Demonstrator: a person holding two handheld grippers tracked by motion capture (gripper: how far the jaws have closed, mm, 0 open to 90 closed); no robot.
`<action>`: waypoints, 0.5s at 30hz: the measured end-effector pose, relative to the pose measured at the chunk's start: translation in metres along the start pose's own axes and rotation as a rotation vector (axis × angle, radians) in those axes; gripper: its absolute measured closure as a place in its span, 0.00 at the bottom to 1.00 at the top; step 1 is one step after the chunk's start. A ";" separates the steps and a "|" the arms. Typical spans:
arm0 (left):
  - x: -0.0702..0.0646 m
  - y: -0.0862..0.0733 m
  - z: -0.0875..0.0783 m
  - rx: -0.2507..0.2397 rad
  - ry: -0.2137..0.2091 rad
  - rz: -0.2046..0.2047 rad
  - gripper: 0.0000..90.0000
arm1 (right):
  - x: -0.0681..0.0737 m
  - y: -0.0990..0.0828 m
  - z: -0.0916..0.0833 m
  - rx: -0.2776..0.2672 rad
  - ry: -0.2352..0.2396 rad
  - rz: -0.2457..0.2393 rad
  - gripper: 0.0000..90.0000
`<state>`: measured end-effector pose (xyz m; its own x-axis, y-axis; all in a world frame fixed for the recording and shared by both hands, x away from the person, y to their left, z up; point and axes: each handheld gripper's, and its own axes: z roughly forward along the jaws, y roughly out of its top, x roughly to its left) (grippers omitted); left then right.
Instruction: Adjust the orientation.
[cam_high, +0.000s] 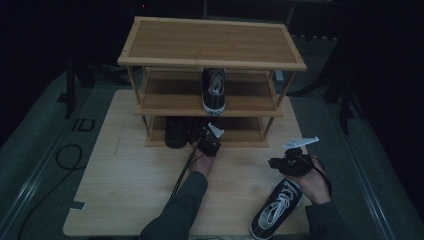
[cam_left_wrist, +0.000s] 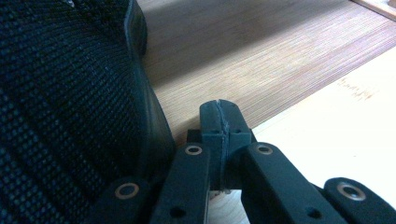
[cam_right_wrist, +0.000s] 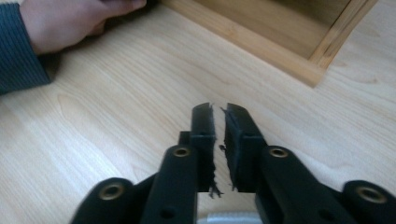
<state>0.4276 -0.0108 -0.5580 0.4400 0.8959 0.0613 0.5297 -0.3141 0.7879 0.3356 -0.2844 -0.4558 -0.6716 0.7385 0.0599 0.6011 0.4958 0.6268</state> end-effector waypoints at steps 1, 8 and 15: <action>0.000 0.000 0.000 0.000 0.000 0.000 1.00 | 0.000 -0.001 -0.001 0.006 -0.002 0.002 0.96; 0.000 0.000 0.000 0.000 0.003 0.000 1.00 | 0.003 -0.003 -0.003 0.023 -0.015 -0.008 1.00; 0.000 0.000 0.000 0.000 0.003 0.000 1.00 | 0.002 -0.005 -0.004 0.029 -0.014 -0.007 1.00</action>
<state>0.4275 -0.0108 -0.5579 0.4381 0.8967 0.0632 0.5297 -0.3144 0.7878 0.3291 -0.2869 -0.4563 -0.6698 0.7412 0.0446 0.6088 0.5138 0.6044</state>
